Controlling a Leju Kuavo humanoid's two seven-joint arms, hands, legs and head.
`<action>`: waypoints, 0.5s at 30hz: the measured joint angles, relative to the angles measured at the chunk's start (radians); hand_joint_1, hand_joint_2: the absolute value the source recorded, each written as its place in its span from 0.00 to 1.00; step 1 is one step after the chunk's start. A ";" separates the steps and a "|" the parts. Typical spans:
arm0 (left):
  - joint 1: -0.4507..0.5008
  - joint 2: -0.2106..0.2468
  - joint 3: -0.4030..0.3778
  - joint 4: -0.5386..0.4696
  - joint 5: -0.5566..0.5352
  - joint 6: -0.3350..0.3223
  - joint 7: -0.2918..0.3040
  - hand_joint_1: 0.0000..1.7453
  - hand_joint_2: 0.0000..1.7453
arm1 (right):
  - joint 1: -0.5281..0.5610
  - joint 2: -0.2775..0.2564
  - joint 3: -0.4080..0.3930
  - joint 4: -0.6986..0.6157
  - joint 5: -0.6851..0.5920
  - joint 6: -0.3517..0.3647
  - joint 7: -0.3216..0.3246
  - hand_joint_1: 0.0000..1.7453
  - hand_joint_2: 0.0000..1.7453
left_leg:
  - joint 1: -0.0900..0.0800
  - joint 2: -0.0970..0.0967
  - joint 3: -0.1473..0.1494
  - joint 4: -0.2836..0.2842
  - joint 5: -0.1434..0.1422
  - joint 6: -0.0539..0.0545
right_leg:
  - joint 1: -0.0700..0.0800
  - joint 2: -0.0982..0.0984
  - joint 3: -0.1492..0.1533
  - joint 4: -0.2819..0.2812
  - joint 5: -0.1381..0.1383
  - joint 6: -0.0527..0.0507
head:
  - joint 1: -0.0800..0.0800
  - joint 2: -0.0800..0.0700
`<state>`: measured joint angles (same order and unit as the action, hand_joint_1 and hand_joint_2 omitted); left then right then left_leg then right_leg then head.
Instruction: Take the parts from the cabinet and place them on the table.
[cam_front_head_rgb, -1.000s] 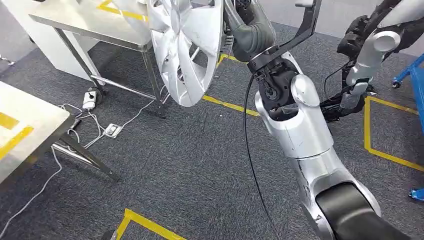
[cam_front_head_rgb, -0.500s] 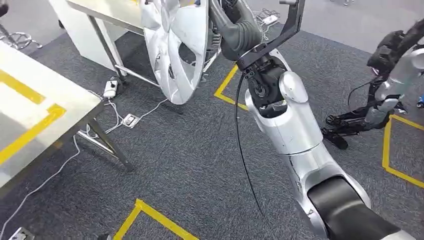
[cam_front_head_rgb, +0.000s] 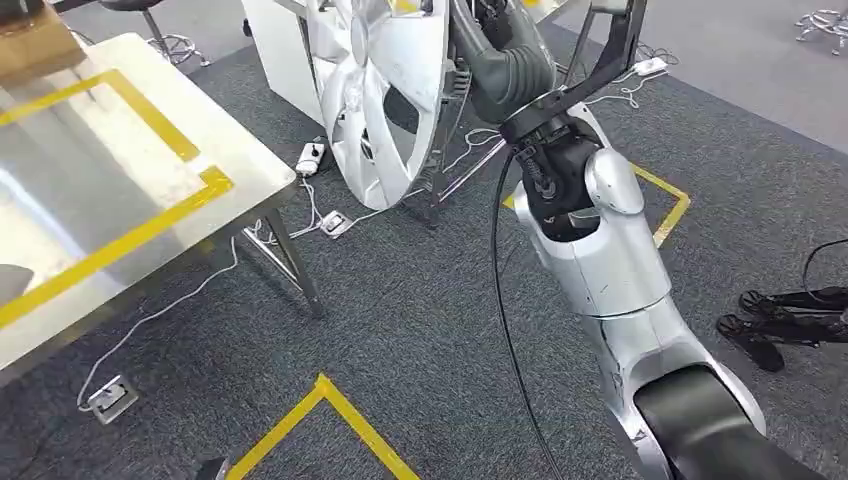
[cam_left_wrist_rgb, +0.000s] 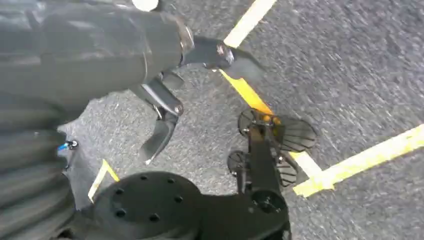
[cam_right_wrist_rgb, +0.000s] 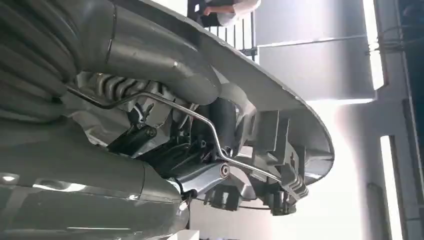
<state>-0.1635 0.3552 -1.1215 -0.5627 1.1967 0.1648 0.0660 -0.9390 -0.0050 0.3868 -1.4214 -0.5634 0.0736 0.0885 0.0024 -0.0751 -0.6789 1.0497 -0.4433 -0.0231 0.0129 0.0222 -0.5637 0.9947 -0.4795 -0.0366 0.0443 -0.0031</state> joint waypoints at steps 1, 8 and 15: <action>-0.001 0.003 0.000 -0.005 0.000 -0.002 -0.001 0.00 1.00 | -0.002 0.002 0.000 0.000 0.005 0.000 -0.006 1.00 1.00 | -0.004 0.062 -0.015 0.026 -0.029 -0.007 | -0.001 -0.005 0.003 -0.013 0.005 -0.005 | -0.012 0.000; 0.002 0.005 -0.001 -0.002 -0.002 -0.068 -0.033 0.00 1.00 | -0.121 -0.030 -0.041 0.100 0.021 0.083 -0.115 1.00 1.00 | 0.032 0.105 -0.035 0.105 -0.025 -0.054 | -0.024 -0.092 -0.007 0.010 -0.009 0.020 | -0.047 0.000; 0.000 -0.002 0.000 0.005 -0.004 -0.080 -0.036 0.00 1.00 | -0.171 -0.045 -0.066 0.139 0.031 0.077 -0.121 1.00 1.00 | 0.022 0.139 0.013 0.012 -0.016 0.002 | -0.016 -0.132 -0.005 0.041 -0.045 0.058 | -0.036 0.000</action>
<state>-0.1636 0.3536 -1.1215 -0.5577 1.1925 0.0843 0.0301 -1.1095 -0.0500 0.3205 -1.2822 -0.5322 0.1507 -0.0320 0.0249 0.0634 -0.6662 1.0616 -0.4596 -0.0210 -0.0034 -0.1100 -0.5682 1.0359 -0.5245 0.0211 0.0080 -0.0030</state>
